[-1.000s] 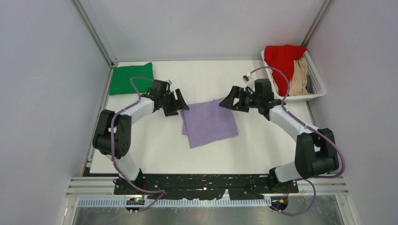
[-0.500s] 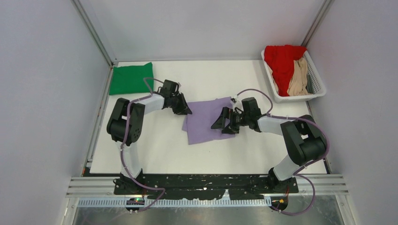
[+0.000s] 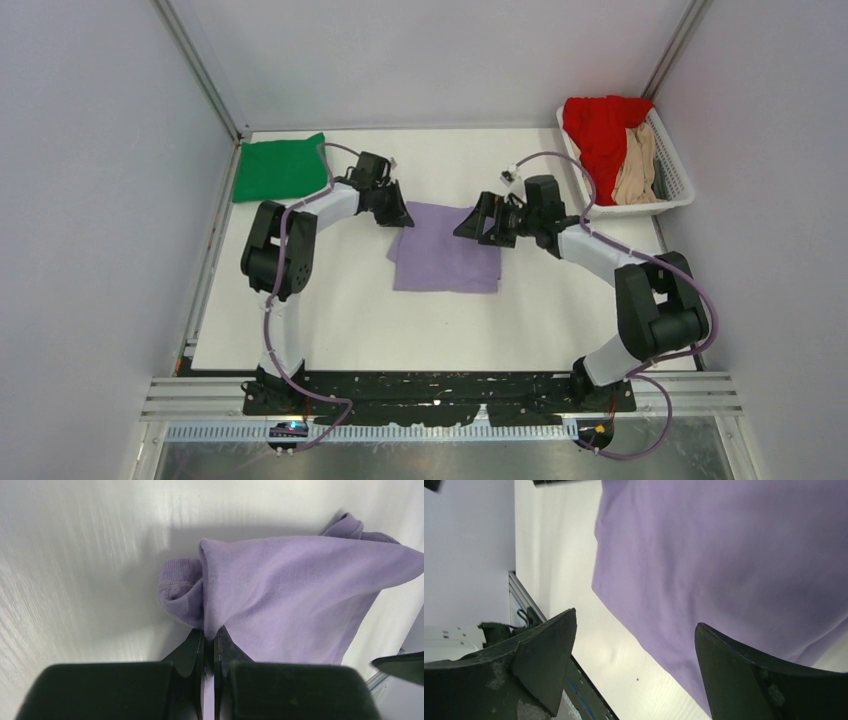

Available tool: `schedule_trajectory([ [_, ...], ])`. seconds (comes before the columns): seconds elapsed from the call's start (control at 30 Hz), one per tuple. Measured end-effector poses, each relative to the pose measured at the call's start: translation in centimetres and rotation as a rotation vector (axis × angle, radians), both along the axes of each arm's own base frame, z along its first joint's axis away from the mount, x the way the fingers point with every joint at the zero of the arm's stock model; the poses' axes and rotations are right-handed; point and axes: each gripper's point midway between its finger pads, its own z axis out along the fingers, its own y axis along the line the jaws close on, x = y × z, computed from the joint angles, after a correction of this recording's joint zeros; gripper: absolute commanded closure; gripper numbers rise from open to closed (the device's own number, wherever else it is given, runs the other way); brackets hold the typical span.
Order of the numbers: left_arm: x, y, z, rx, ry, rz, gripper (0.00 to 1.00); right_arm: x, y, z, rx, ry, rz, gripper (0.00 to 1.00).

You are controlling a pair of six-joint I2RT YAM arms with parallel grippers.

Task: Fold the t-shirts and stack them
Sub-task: Smooth out wrinkles on the folded tshirt, then put the neatly folded tshirt into the corner of the board with the left arm

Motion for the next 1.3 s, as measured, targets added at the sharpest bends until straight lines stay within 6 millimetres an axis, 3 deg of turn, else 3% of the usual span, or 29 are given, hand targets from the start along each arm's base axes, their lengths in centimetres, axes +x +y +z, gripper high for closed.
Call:
schedule_trajectory([
  [0.1,0.7,-0.2,0.2,0.005,-0.015,-0.022,1.00,3.9,-1.2,2.2,0.022,-0.069,-0.070,0.05],
  [0.2,0.9,-0.3,0.0,0.013,-0.014,-0.038,1.00,8.0,-2.3,2.2,0.039,-0.080,-0.140,0.05],
  [0.27,0.9,-0.3,-0.3,0.019,-0.007,-0.042,1.00,10.0,-2.9,0.7,0.040,-0.048,-0.179,0.05],
  [0.37,0.8,-0.2,-0.6,0.026,0.003,-0.050,1.00,11.7,-3.7,-3.6,0.013,0.051,-0.236,0.05],
  [0.4,0.8,-0.2,-0.5,0.026,0.004,-0.052,1.00,11.6,-3.8,-5.1,0.005,0.092,-0.248,0.05],
  [0.7,0.4,0.1,-0.5,0.031,0.013,-0.077,1.00,13.1,-4.3,-4.9,-0.026,0.092,-0.287,0.05],
  [0.8,0.4,0.2,-0.3,0.042,0.017,-0.081,1.00,13.1,-4.5,-4.5,-0.040,0.087,-0.285,0.05],
  [0.9,0.5,0.9,-0.5,0.084,0.011,-0.079,1.00,12.8,-5.0,-2.8,-0.047,0.056,-0.291,0.05],
  [1.1,1.7,4.5,-0.4,0.307,-0.034,-0.052,1.00,10.3,-7.9,3.5,-0.029,-0.091,-0.342,0.05],
  [1.2,3.2,6.8,0.6,0.435,-0.092,-0.023,1.00,9.1,-9.5,3.9,-0.064,-0.116,-0.380,0.05],
  [1.3,4.9,8.9,2.1,0.542,-0.148,0.011,1.00,8.2,-11.4,2.4,-0.149,-0.095,-0.437,0.05],
])
